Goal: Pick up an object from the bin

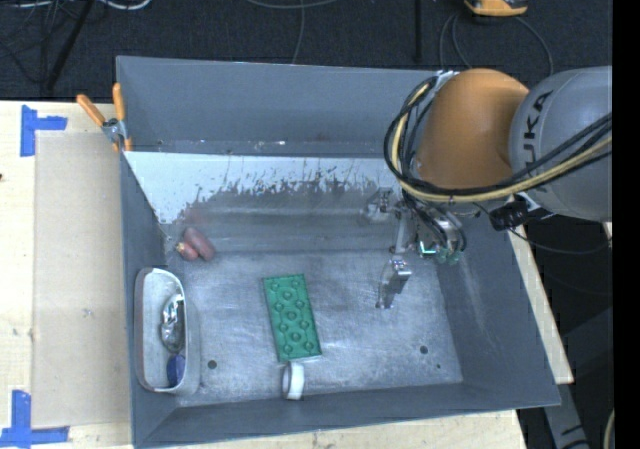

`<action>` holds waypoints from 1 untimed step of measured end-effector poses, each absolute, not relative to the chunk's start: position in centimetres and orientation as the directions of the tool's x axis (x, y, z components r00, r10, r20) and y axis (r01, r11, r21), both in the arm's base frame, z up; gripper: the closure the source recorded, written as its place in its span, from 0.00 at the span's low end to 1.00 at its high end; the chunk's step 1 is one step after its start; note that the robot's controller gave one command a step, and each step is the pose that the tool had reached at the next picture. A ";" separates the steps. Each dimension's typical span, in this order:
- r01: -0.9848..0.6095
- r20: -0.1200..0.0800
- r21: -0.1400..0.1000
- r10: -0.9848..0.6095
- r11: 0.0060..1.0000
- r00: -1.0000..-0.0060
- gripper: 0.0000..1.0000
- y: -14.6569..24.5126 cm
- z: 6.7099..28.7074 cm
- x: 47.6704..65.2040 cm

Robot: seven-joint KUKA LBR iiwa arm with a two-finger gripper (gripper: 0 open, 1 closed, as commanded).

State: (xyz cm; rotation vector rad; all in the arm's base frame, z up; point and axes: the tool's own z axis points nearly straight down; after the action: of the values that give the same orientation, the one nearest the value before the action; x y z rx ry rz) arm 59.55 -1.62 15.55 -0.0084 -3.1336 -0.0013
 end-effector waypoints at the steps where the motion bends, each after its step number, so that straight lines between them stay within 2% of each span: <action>1: -0.088 -0.002 0.002 -0.088 0.996 -0.996 0.00 4.7 7.1 54.9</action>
Offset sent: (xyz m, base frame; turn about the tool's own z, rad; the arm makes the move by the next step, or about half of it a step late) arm -0.0459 0.0609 -0.0822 -0.0909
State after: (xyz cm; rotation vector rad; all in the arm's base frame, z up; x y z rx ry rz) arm 54.89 4.75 7.13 0.1390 -3.1400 -0.0027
